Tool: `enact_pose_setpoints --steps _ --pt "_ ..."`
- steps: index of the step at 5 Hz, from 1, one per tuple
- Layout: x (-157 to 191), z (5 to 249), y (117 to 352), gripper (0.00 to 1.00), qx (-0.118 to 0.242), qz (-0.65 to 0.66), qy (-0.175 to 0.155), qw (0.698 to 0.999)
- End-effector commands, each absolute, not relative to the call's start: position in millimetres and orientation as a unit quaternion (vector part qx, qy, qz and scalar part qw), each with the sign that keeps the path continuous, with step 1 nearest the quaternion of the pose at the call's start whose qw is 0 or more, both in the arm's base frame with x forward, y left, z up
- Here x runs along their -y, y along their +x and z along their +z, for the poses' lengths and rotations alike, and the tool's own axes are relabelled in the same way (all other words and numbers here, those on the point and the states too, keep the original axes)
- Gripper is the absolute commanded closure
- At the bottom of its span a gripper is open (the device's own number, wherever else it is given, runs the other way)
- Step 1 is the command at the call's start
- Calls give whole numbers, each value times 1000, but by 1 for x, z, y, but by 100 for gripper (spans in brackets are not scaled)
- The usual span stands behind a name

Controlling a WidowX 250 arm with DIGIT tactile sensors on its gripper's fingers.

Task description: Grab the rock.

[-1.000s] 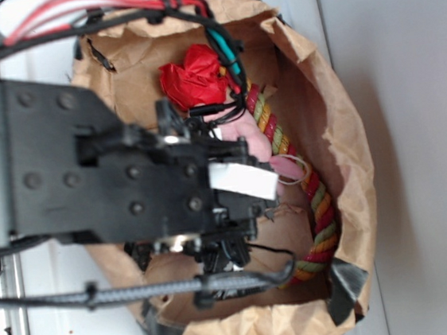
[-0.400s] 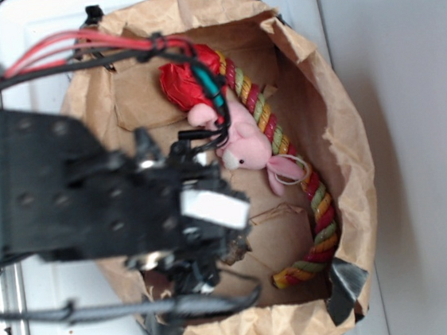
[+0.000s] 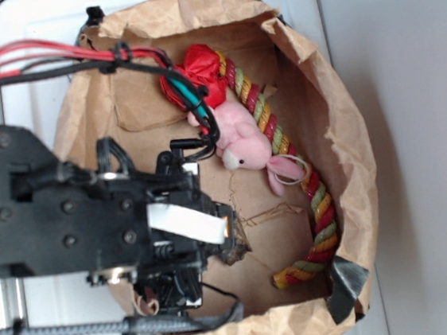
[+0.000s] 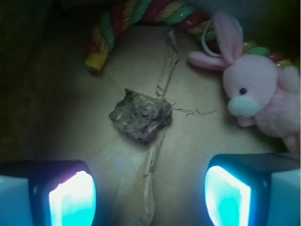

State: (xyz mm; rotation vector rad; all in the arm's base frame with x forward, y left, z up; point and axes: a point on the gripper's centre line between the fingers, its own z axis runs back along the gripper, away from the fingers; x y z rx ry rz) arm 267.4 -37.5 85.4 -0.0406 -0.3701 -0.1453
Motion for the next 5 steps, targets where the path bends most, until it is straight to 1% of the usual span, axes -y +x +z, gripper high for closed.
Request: enact_pose_setpoints --steps 1,3,4,5 --pt "51 90 285 0 205 -71 -17 976" --pt "63 78 286 0 207 -74 -9 976" --pt "65 74 290 0 207 -70 -2 976" --pt "66 70 298 0 204 -62 5 977"
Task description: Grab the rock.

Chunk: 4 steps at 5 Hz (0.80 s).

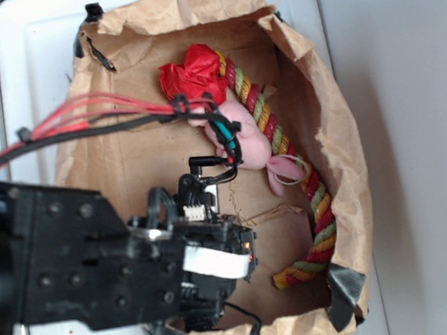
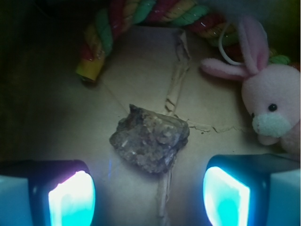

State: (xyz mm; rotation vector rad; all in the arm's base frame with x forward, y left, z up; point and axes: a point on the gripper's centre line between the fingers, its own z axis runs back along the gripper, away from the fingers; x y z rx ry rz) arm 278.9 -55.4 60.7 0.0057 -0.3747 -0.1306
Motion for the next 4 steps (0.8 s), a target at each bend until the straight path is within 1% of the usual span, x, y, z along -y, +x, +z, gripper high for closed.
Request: enact_pose_setpoints --steps 1,2,4 --pt "66 66 309 0 203 -51 15 978" --pt "66 64 316 0 202 -45 20 978" --pt "65 63 321 0 200 -44 26 979"
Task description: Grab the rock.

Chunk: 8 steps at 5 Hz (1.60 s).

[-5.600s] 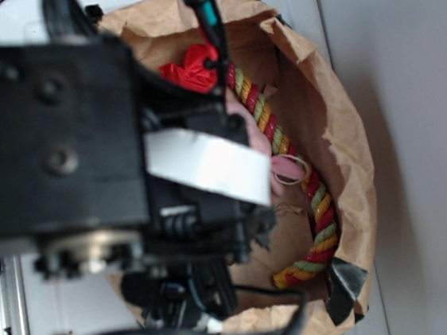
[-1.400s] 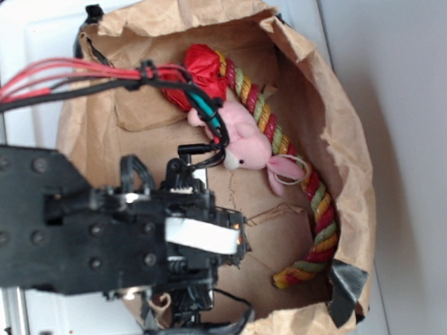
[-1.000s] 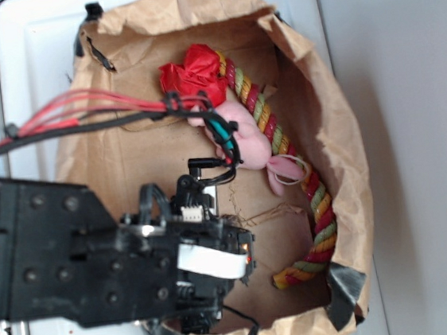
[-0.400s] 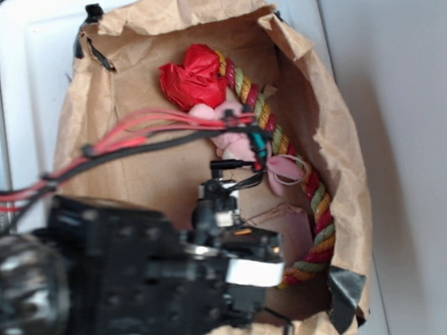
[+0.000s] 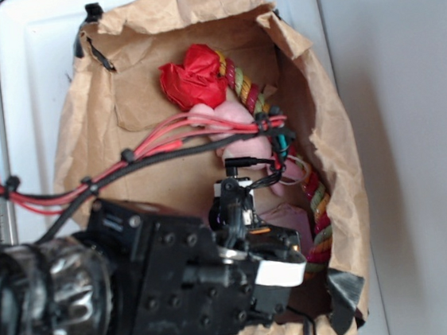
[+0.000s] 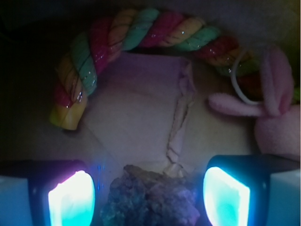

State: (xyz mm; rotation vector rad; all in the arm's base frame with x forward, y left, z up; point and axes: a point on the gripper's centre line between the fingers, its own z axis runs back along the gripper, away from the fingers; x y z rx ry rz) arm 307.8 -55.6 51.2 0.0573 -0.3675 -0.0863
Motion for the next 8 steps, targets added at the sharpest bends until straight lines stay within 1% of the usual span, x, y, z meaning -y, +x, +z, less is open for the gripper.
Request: enact_pose_setpoints --steps 1,2,3,4,5,7,8 --pt "65 58 319 0 194 -49 31 979" --pt "60 50 322 0 186 -43 44 981" --pt "54 46 328 0 178 -35 49 982" --pt "52 49 331 100 178 -26 43 983" --pt "48 55 332 100 186 -21 35 982" --pt "47 57 330 100 187 -23 30 982" --pt "46 59 331 0 188 -24 26 982"
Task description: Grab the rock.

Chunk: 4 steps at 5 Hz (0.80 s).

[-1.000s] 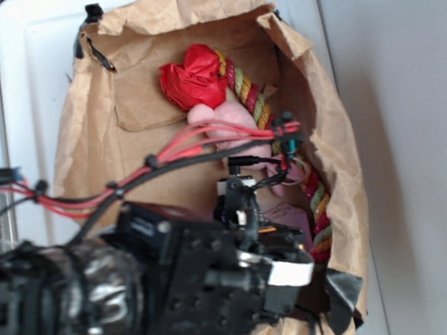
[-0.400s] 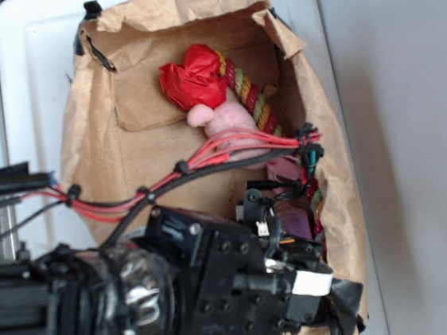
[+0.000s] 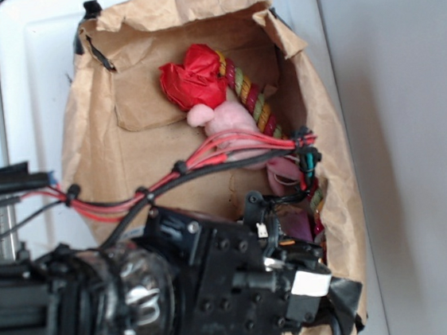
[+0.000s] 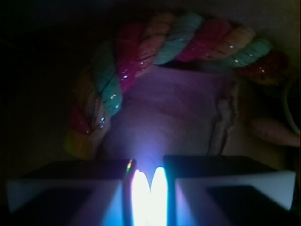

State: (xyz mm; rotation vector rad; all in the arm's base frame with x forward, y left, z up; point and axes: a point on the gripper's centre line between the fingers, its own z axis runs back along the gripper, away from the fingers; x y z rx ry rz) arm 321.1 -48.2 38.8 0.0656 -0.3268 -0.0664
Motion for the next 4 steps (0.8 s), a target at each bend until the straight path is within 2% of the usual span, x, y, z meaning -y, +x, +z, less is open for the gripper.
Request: enact_pose_setpoints --steps 1,4 --pt "45 60 330 0 189 -23 23 982" --pt "39 61 329 0 172 -20 21 985"
